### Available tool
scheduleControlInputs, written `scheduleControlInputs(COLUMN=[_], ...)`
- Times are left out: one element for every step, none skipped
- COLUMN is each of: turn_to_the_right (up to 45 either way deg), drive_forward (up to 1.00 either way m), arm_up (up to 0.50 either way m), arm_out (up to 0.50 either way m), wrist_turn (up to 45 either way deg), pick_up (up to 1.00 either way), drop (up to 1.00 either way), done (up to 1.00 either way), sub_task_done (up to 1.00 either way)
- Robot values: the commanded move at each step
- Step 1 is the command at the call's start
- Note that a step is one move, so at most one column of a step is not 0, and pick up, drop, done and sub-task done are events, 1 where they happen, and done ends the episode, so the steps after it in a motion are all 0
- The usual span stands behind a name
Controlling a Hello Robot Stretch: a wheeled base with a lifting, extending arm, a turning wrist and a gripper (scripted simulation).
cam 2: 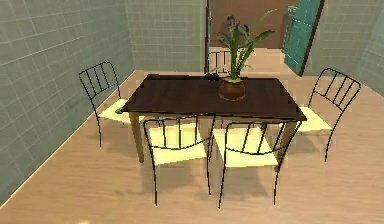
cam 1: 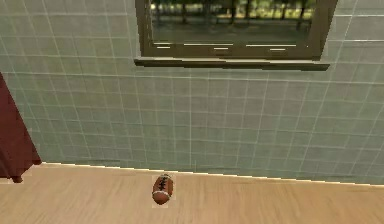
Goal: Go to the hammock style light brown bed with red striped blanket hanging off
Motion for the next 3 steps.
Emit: scheduleControlInputs(turn_to_the_right=[-45.0, -42.0, 0.0], drive_forward=[0.00, 0.00, 1.00], arm_up=[0.00, 0.00, 0.00], arm_out=[0.00, 0.00, 0.00], wrist_turn=[0.0, 0.0, 0.0], pick_up=[0.00, 0.00, 0.00], drop=[0.00, 0.00, 0.00], done=[0.00, 0.00, 0.00], sub_task_done=[0.00, 0.00, 0.00])
